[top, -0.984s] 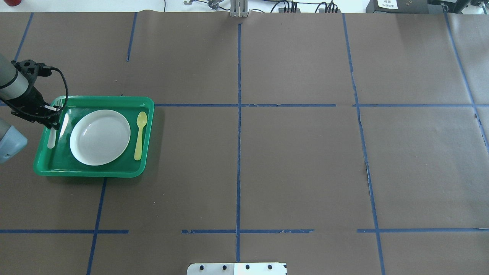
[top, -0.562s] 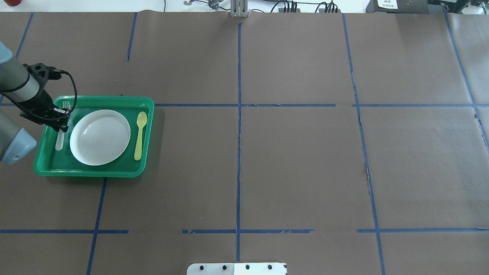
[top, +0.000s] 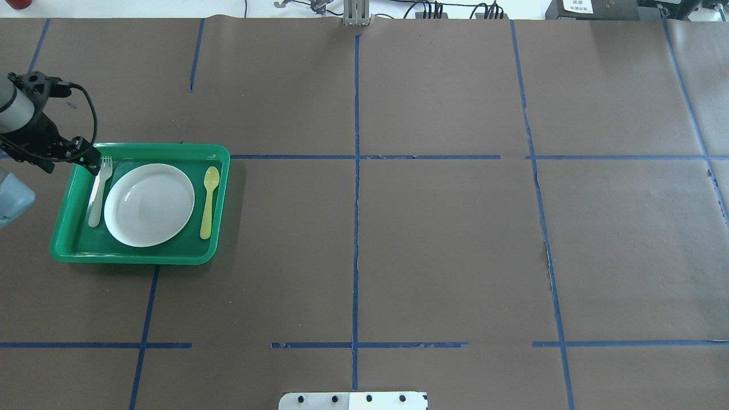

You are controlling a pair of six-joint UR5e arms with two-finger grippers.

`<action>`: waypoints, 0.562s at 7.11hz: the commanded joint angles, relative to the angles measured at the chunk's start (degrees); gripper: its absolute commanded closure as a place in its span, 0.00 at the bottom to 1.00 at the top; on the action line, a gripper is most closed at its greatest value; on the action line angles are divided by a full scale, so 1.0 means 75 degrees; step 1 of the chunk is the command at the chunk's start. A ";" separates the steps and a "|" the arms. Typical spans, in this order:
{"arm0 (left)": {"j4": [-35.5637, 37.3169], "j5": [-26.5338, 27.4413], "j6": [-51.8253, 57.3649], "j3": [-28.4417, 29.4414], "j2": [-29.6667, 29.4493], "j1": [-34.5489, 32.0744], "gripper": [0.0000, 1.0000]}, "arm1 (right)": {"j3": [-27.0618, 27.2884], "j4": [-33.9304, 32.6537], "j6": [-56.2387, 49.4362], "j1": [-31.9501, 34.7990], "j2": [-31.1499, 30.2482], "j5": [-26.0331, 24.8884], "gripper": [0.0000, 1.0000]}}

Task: Place fork
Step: 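Open the left gripper and lift it away from the fork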

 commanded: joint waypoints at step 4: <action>0.1177 -0.0955 0.5179 -0.0126 0.1346 -0.3207 0.01 | 0.0000 0.0000 0.0004 0.0000 0.0000 0.0000 0.00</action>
